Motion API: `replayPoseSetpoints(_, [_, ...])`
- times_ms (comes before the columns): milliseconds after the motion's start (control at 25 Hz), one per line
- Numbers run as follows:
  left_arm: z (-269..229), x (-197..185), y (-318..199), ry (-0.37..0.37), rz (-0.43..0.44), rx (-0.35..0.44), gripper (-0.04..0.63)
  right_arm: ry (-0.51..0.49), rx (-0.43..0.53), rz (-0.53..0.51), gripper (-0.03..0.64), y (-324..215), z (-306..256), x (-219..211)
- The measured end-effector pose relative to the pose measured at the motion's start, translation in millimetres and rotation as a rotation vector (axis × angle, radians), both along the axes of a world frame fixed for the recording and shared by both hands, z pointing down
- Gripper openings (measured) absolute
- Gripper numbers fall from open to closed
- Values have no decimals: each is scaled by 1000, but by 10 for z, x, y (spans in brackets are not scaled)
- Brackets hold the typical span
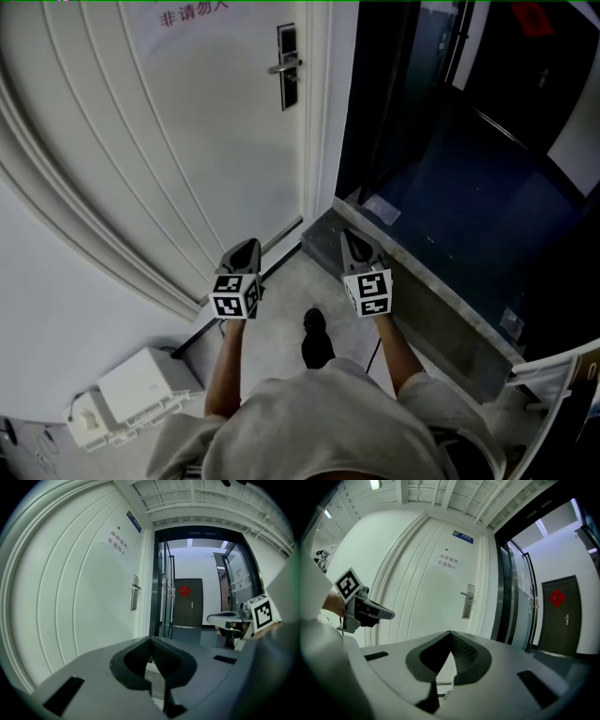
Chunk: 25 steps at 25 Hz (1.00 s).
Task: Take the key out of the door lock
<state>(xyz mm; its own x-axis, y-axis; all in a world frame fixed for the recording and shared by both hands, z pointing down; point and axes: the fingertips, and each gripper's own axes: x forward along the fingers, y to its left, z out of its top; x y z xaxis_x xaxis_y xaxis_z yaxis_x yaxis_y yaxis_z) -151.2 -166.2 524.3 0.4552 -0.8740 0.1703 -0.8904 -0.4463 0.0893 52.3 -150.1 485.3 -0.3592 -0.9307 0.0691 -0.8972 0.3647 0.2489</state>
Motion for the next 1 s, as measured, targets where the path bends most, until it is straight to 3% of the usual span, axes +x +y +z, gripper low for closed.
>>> replayPoseSetpoints(480, [-486, 361, -2045, -3, -56, 59, 18, -19, 25, -57, 22, -2121, -383, 295])
replayPoseSetpoints(1000, [-410, 630, -3511, -31, -58, 44, 18, -18, 13, -79, 22, -3619, -307, 471])
